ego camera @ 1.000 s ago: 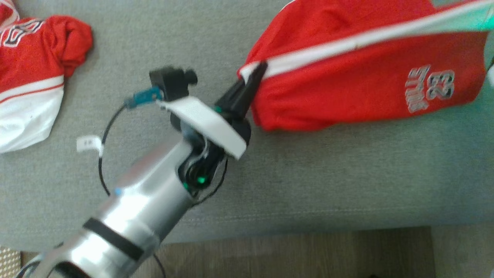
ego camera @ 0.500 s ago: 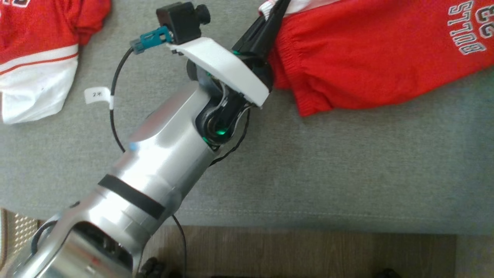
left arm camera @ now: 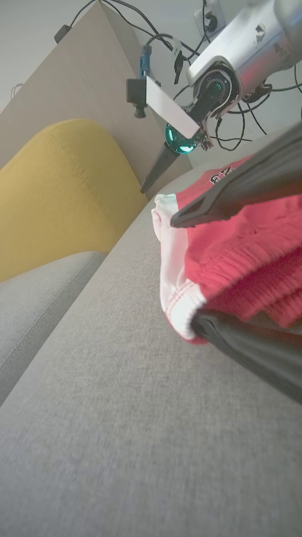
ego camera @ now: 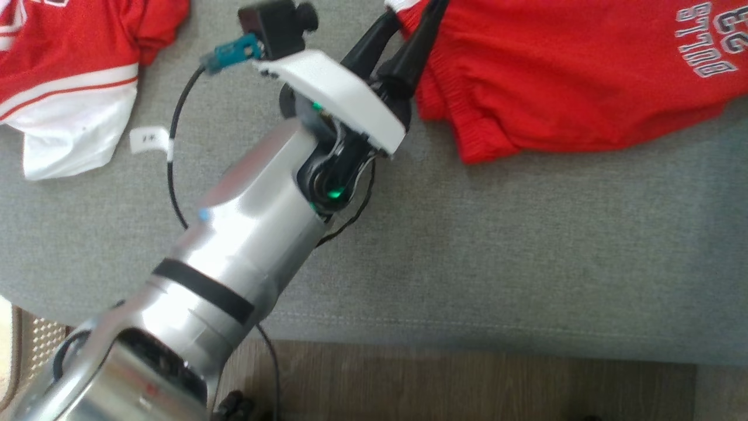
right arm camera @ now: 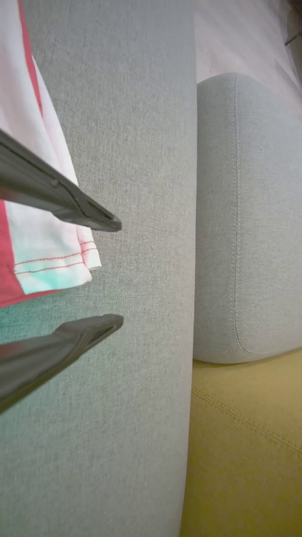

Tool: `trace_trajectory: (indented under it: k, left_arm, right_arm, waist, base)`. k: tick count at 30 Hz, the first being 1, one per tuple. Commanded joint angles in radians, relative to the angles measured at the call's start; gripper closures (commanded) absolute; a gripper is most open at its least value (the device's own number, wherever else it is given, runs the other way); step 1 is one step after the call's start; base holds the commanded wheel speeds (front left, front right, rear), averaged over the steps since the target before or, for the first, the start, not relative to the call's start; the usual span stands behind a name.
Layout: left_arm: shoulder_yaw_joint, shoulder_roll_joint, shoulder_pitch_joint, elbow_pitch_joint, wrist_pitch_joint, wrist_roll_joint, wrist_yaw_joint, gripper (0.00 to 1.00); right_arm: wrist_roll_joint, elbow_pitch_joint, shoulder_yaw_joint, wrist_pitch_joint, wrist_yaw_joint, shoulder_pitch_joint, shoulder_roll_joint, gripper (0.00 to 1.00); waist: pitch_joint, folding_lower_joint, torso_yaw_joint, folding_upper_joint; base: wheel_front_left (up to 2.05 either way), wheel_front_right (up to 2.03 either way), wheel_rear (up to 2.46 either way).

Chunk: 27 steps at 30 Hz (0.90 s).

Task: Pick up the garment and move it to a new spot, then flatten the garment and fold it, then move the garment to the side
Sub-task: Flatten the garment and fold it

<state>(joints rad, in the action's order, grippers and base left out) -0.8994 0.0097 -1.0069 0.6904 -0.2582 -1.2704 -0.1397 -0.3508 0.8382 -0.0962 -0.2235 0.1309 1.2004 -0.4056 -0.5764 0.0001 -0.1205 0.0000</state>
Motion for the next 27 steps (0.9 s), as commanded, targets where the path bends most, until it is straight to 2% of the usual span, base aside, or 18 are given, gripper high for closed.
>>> trace_trajectory:
  k: [1,4,10,14,17,20,23,27]
  left_arm:
    - [0.028,0.041,0.046,0.012,-0.003,0.022,0.016,0.0]
    - [0.096,0.05,0.087,-0.02,-0.003,0.152,0.056,0.0]
    - [0.252,0.084,0.305,-0.267,-0.003,0.574,0.26,0.0]
    - [0.294,0.082,0.48,-0.447,-0.004,0.769,0.345,0.0]
    - [0.309,0.079,0.577,-0.558,-0.004,0.875,0.377,0.0]
    - [0.32,0.072,0.654,-0.637,-0.004,0.943,0.386,0.0]
    - [0.323,0.064,0.713,-0.68,-0.004,0.985,0.386,0.0]
    - [0.333,0.054,0.763,-0.712,-0.004,1.006,0.379,0.0]
  right_arm:
    - [-0.024,-0.035,-0.018,0.02,0.0,0.002,-0.008,0.0]
    - [-0.099,-0.05,-0.054,0.045,0.0,-0.046,-0.024,0.0]
    - [-0.225,-0.064,-0.111,0.089,0.0,-0.184,-0.084,0.0]
    - [-0.256,-0.034,-0.137,0.113,0.0,-0.248,-0.132,0.0]
    - [-0.269,0.0,-0.145,0.119,0.0,-0.267,-0.155,0.0]
    - [-0.263,0.046,-0.158,0.116,0.0,-0.274,-0.179,0.0]
    - [-0.24,0.116,-0.167,0.104,0.0,-0.277,-0.203,0.0]
    - [-0.244,0.192,-0.173,0.059,0.0,-0.277,-0.193,0.0]
  waist:
    - [0.02,-0.0001,0.005,0.0]
    - [0.054,-0.0001,0.01,0.0]
    - [0.118,-0.0001,0.0,0.0]
    - [0.139,-0.0001,-0.033,0.0]
    - [0.142,-0.0001,-0.064,0.0]
    - [0.145,-0.0001,-0.096,0.0]
    - [0.15,-0.0001,-0.128,0.0]
    - [0.159,-0.0001,-0.151,0.0]
  base:
    - [0.0,0.0,0.0]
    - [0.0,0.0,0.0]
    - [0.0,0.0,0.0]
    - [0.0,0.0,0.0]
    - [0.0,0.0,0.0]
    - [0.0,0.0,0.0]
    - [0.0,0.0,0.0]
    - [0.0,0.0,0.0]
